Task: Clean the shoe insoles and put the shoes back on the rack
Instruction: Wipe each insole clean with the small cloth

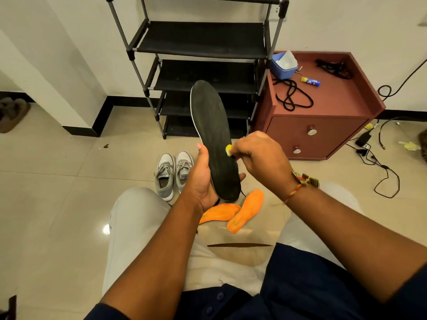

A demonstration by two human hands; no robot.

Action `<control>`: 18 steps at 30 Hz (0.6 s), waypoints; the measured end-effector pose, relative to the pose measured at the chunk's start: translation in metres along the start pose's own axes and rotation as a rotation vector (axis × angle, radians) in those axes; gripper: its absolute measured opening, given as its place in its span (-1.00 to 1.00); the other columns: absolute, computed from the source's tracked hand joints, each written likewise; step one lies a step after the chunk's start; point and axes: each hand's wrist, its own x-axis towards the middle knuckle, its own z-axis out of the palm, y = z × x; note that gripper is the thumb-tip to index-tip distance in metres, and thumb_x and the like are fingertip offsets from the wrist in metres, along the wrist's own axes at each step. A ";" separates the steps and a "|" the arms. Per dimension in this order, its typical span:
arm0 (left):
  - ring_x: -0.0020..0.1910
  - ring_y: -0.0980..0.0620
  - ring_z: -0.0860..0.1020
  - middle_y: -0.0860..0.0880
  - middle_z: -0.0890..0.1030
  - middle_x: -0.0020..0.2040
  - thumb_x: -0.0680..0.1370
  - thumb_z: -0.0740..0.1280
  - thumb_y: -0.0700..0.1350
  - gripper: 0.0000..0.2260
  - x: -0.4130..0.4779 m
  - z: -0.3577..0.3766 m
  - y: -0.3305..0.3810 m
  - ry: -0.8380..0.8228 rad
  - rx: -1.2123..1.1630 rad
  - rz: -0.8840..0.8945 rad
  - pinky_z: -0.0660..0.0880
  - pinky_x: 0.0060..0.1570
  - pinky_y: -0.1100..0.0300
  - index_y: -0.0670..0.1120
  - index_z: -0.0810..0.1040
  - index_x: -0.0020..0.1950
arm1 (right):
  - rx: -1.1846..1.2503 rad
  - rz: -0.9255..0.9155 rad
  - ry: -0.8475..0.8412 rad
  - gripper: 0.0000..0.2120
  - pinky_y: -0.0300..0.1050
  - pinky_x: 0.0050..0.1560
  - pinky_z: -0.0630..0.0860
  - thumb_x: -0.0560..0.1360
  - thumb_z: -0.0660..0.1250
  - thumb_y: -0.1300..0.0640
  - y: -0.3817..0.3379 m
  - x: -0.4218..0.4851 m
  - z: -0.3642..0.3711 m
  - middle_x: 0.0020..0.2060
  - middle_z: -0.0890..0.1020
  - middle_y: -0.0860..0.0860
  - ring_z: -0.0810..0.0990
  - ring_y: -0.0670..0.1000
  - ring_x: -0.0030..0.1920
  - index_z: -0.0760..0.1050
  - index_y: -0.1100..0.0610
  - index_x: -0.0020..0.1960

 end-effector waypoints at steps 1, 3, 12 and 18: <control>0.38 -0.17 0.52 -0.20 0.58 0.35 0.62 -0.03 0.37 -0.30 0.001 -0.001 0.001 0.013 -0.017 0.014 0.41 0.40 -0.23 -0.12 0.52 0.41 | 0.012 -0.011 -0.028 -0.86 0.04 -0.21 0.59 0.38 0.48 0.34 -0.003 -0.008 0.006 -0.29 0.67 0.03 0.61 0.14 -0.21 0.69 0.13 -0.15; 0.36 -0.11 0.54 -0.17 0.63 0.30 0.65 -0.06 0.34 -0.32 0.004 -0.002 0.004 0.049 -0.041 0.058 0.38 0.44 -0.14 -0.14 0.58 0.31 | 0.070 -0.024 -0.069 -0.84 0.02 -0.14 0.59 0.40 0.47 0.35 -0.012 -0.026 0.016 -0.25 0.69 0.03 0.62 0.12 -0.19 0.70 0.12 -0.11; 0.22 -0.07 0.62 -0.12 0.65 0.26 0.63 -0.02 0.37 -0.32 -0.001 0.000 0.012 0.090 -0.122 0.093 0.61 0.15 -0.10 -0.12 0.63 0.22 | 0.277 -0.091 -0.058 -0.72 -0.22 -0.02 0.50 0.56 0.20 0.12 -0.038 -0.052 0.021 -0.10 0.71 -0.04 0.59 -0.03 -0.04 0.70 0.09 -0.04; 0.15 -0.11 0.65 -0.19 0.67 0.16 0.63 -0.04 0.38 -0.25 -0.002 0.004 0.002 0.028 -0.090 -0.014 0.52 0.26 -0.02 -0.17 0.71 0.14 | 0.174 -0.098 -0.011 -0.74 0.05 0.01 0.50 0.53 0.18 0.22 -0.033 -0.015 0.020 -0.15 0.70 0.03 0.61 0.11 -0.11 0.66 0.15 -0.09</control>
